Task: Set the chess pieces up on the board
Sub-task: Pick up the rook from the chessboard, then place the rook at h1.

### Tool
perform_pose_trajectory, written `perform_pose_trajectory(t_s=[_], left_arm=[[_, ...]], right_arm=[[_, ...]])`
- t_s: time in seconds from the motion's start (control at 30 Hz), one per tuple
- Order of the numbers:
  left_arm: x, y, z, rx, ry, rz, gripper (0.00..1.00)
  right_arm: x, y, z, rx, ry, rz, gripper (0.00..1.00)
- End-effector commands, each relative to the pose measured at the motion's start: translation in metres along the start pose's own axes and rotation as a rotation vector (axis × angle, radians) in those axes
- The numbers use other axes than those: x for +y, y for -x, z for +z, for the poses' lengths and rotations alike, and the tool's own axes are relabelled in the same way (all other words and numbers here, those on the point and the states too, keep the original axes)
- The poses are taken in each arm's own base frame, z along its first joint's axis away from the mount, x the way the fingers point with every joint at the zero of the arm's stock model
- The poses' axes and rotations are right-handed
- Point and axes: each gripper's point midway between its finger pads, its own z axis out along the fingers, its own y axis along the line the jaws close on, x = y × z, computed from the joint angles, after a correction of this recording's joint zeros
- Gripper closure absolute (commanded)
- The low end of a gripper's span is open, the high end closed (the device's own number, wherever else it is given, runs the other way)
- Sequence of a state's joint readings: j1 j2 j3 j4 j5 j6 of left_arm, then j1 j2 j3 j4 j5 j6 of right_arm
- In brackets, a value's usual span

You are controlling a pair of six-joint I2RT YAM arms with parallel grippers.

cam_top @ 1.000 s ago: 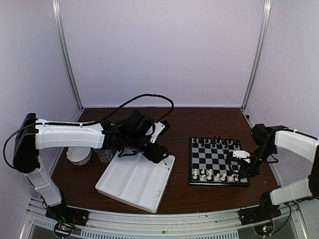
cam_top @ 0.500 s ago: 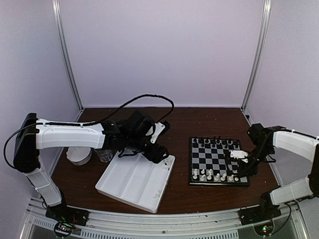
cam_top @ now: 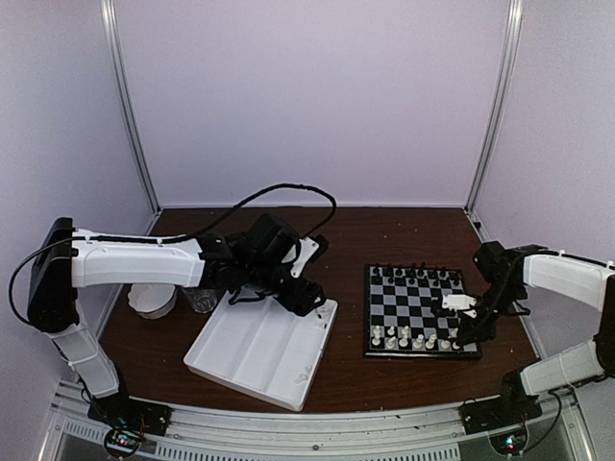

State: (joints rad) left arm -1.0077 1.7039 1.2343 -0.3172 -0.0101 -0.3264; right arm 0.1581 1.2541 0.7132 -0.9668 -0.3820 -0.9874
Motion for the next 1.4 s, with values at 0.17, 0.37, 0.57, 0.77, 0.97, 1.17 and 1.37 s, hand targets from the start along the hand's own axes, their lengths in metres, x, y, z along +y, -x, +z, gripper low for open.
perform_pose_trajectory(t_s=[0.17,0.37,0.57,0.77,0.97,1.17,1.37], left_arm=[[-0.001,0.009,-0.001,-0.014,-0.01,-0.005,0.26],[-0.008,0.009,0.0,-0.012,-0.044,0.001,0.26],[-0.008,0.009,0.0,-0.011,-0.047,0.005,0.26],[-0.009,0.009,0.001,-0.011,-0.051,0.005,0.26],[-0.009,0.007,-0.001,-0.009,-0.052,0.005,0.26],[-0.008,0.006,0.0,-0.01,-0.051,0.001,0.26],[-0.009,0.006,0.001,-0.007,-0.052,0.004,0.27]], right_arm=[[0.005,-0.003,-0.002,0.026,0.013,-0.004,0.87],[0.004,-0.01,-0.013,0.05,-0.023,-0.006,0.9],[0.002,-0.022,-0.018,0.069,-0.044,0.019,0.91],[-0.004,-0.028,-0.017,0.082,-0.061,0.052,0.91],[-0.011,-0.034,-0.01,0.106,-0.076,0.068,0.9],[-0.014,-0.035,-0.006,0.11,-0.08,0.075,0.87],[-0.01,-0.034,-0.007,0.103,-0.067,0.074,0.77]])
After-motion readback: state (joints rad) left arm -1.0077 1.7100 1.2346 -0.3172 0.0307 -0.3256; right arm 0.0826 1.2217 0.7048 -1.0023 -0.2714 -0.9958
